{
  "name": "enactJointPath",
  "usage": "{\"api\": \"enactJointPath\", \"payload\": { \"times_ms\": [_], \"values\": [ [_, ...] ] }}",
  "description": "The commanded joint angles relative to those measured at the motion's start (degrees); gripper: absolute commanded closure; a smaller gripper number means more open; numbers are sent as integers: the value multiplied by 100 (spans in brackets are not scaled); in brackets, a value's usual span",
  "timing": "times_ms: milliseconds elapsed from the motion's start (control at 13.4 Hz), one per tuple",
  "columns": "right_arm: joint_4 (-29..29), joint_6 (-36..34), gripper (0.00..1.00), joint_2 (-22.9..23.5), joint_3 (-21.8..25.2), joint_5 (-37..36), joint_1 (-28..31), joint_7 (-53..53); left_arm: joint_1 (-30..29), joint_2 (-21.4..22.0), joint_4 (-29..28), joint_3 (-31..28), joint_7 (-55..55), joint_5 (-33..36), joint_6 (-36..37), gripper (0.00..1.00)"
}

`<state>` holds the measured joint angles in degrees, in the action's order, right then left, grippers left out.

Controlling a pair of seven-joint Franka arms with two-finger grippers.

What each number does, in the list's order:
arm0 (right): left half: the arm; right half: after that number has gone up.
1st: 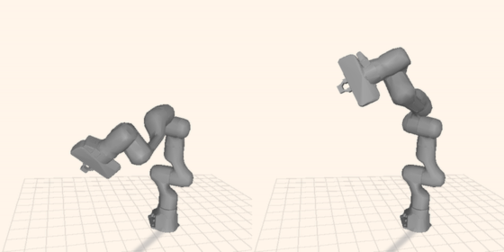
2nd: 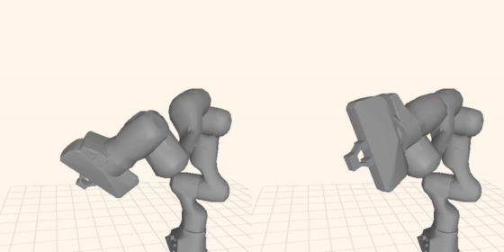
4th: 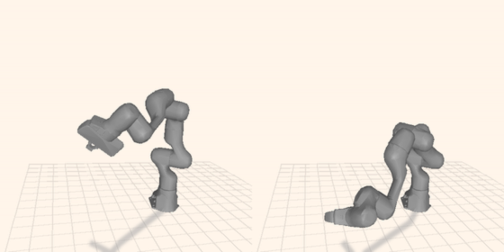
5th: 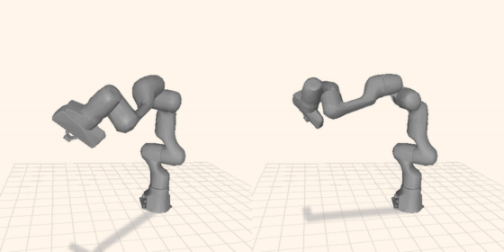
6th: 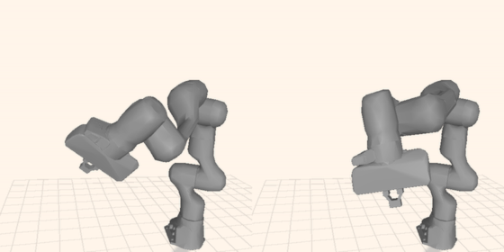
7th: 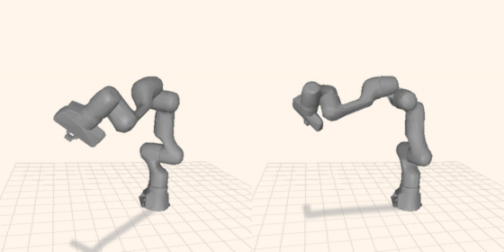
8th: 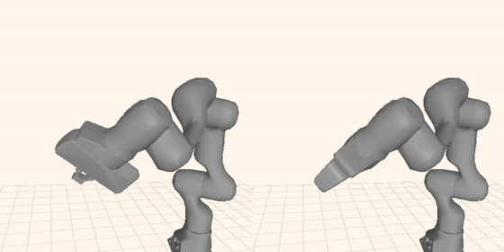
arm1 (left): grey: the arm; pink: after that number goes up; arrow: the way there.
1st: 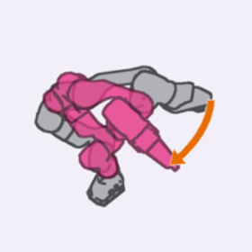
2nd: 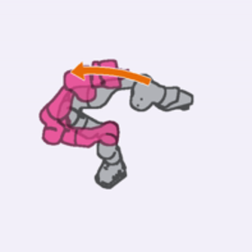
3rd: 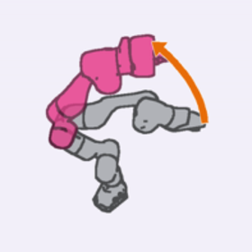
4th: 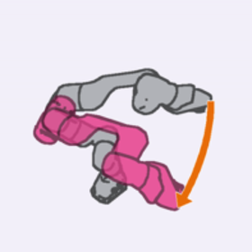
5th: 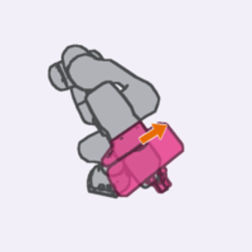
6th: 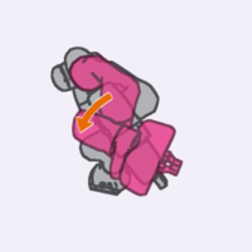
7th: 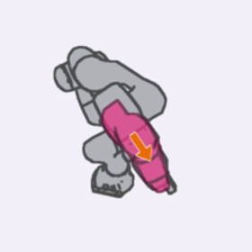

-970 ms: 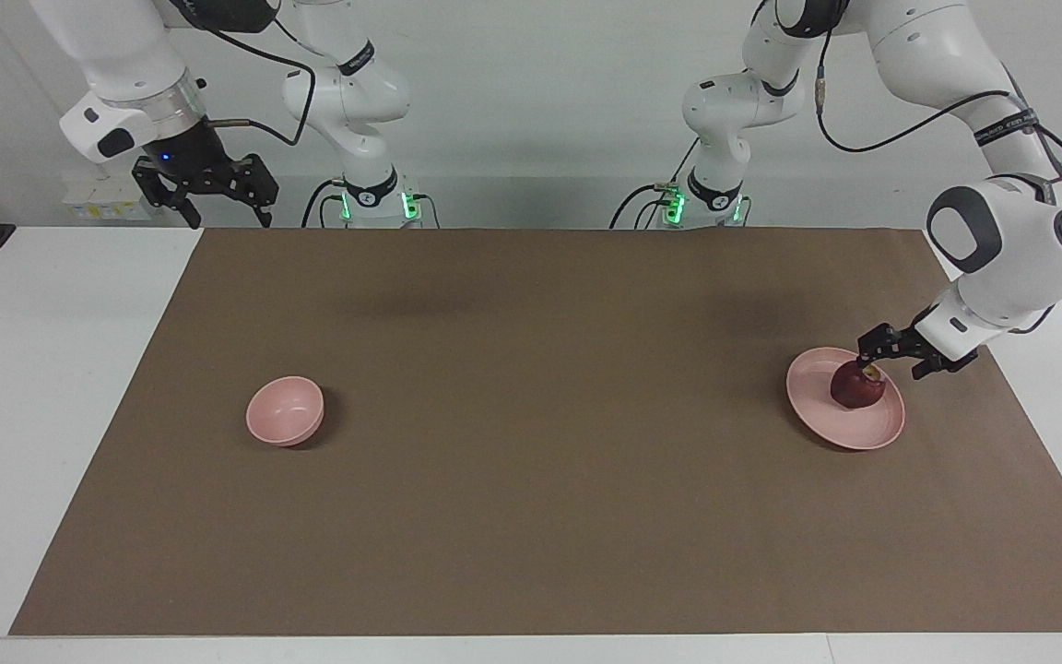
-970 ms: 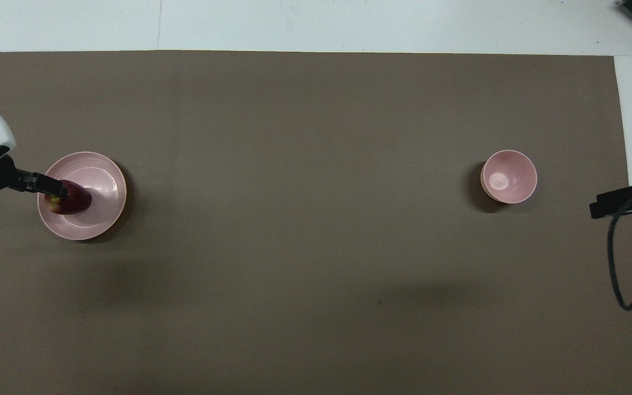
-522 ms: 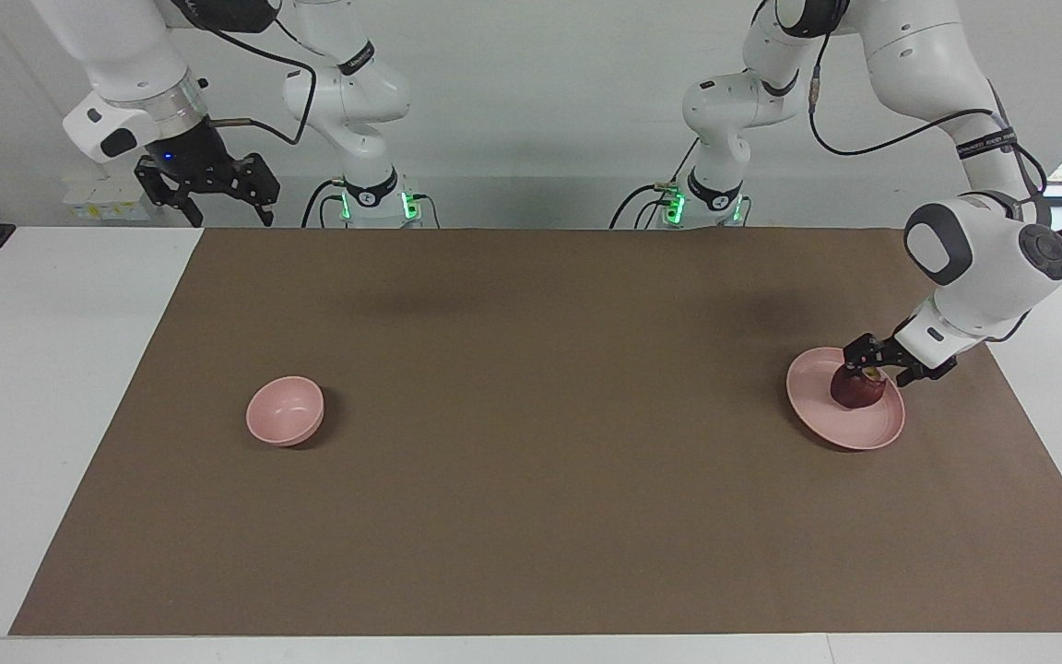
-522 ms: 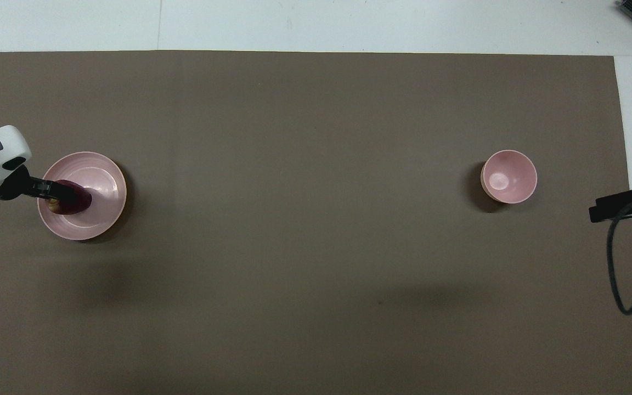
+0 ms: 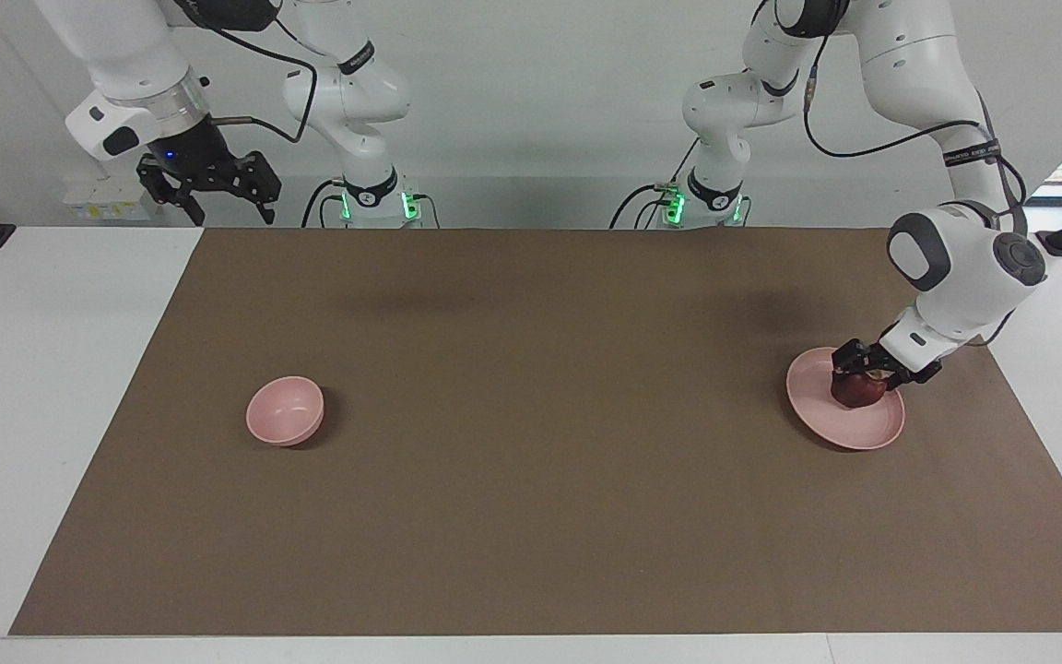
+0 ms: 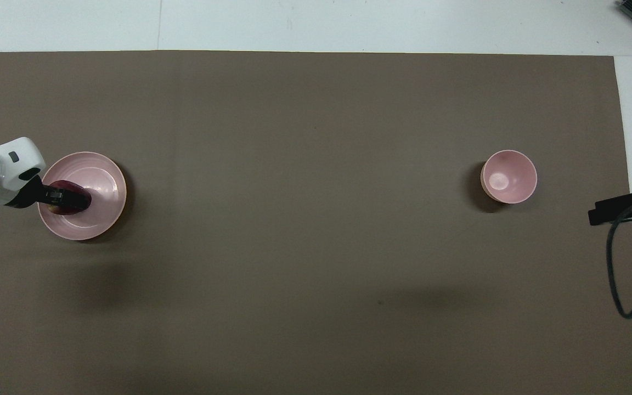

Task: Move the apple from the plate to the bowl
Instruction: 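Lower the left gripper onto the red apple on the pink plate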

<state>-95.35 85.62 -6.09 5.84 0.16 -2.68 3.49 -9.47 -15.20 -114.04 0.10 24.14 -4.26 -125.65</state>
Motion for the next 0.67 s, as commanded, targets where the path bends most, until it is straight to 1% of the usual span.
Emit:
{"api": "enactJointPath", "payload": {
  "times_ms": [0, 75, 149, 299, 373, 448, 522, 597],
  "values": [
    [-142, -11, 0, -147, -30, 379, -14, -112, 112, 113, -223, -1, -241, -66, -214, 55],
    [-142, -19, 0, -147, -65, 388, -14, -208, 173, 122, -206, -1, -338, -66, -153, 96],
    [-142, -19, 0, -147, -74, 397, -14, -287, 183, 113, -171, -1, -357, -66, -109, 100],
    [-142, -28, 0, -156, -74, 397, -14, -314, 218, 131, -40, -1, -549, -66, 40, 100],
    [-160, -28, 0, -174, -83, 397, -14, -314, 253, 157, 109, -1, -811, -66, 276, 100],
    [-221, -20, 0, -191, -83, 397, -14, -314, 314, 140, 337, -1, -997, -57, 731, 100],
    [-230, -19, 0, -217, -83, 397, -22, -314, 402, 122, 487, -1, -1164, -66, 935, 100],
    [-239, -19, 0, -218, -83, 406, -22, -331, 516, 131, 575, -19, -1557, -57, 1033, 100]
  ]
}}
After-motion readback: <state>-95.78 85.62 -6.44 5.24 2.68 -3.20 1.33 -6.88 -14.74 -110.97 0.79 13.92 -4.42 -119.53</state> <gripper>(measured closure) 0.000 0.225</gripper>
